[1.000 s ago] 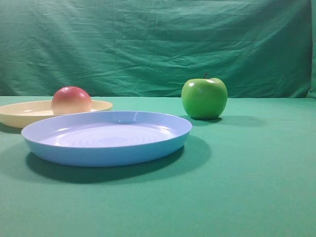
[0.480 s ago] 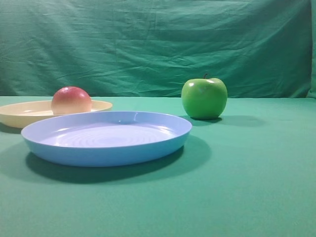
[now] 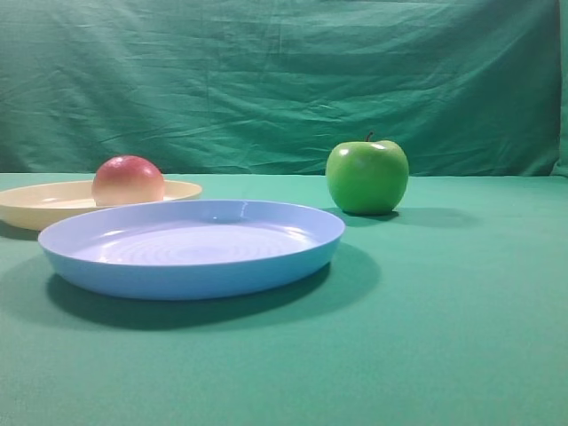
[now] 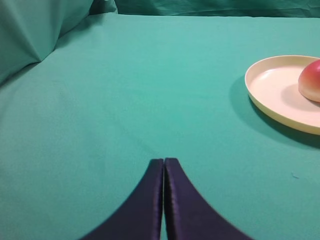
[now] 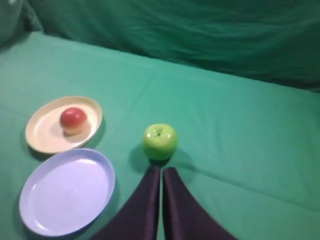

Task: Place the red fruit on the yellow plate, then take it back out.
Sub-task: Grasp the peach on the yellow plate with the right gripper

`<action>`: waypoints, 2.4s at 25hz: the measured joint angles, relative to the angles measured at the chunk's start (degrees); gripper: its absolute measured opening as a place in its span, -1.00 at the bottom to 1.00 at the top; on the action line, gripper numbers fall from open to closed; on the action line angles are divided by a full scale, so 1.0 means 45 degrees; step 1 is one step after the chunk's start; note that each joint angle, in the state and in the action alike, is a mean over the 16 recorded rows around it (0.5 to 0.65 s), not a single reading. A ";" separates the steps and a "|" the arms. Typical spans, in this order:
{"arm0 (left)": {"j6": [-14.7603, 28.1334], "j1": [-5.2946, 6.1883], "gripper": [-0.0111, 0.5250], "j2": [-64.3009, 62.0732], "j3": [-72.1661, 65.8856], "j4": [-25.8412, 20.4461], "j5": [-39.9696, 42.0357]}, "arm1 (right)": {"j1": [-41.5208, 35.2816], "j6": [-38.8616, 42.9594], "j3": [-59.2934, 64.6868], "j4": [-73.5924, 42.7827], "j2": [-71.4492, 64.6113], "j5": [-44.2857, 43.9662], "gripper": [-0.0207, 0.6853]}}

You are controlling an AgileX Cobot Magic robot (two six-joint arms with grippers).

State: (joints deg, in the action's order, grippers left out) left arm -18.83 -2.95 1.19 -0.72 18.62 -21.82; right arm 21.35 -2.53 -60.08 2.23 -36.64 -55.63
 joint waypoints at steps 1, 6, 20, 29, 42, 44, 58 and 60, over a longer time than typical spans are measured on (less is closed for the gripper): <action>0.0000 0.0000 -0.96 0.0000 0.0000 0.0000 0.0000 | -0.0334 0.0030 0.0406 -0.0040 0.0469 0.0204 -0.94; 0.0000 0.0000 -0.96 0.0000 0.0000 0.0000 0.0000 | -0.2104 0.0080 0.2631 -0.0072 0.2739 0.1321 -0.94; 0.0000 0.0000 -0.96 0.0000 0.0000 0.0000 0.0000 | -0.4510 -0.0014 0.9356 -0.0076 0.7476 0.5076 -0.94; 0.0000 0.0000 -0.96 0.0000 0.0000 0.0000 0.0000 | -0.4618 -0.0041 1.2506 -0.0076 0.8266 0.6655 -0.94; 0.0000 0.0000 -0.96 0.0000 0.0000 0.0000 0.0000 | -0.4618 -0.0037 1.3600 0.0000 0.8275 0.7169 -0.94; 0.0000 0.0000 -0.96 0.0000 0.0000 0.0000 0.0000 | -0.4618 -0.0033 1.3609 0.0113 0.8275 0.7229 -0.94; 0.0000 0.0000 -0.96 0.0000 0.0000 0.0000 0.0000 | -0.4618 -0.0202 1.2586 0.1215 0.8275 0.7580 -0.94; 0.0000 0.0000 -0.96 0.0000 0.0000 0.0000 0.0000 | -0.4618 -0.0313 1.2034 0.1264 0.8275 0.7391 -0.94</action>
State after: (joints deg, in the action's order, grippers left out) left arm -18.83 -2.95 1.19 -0.72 18.62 -21.82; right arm 0.57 -3.94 -5.93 7.92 0.60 -22.36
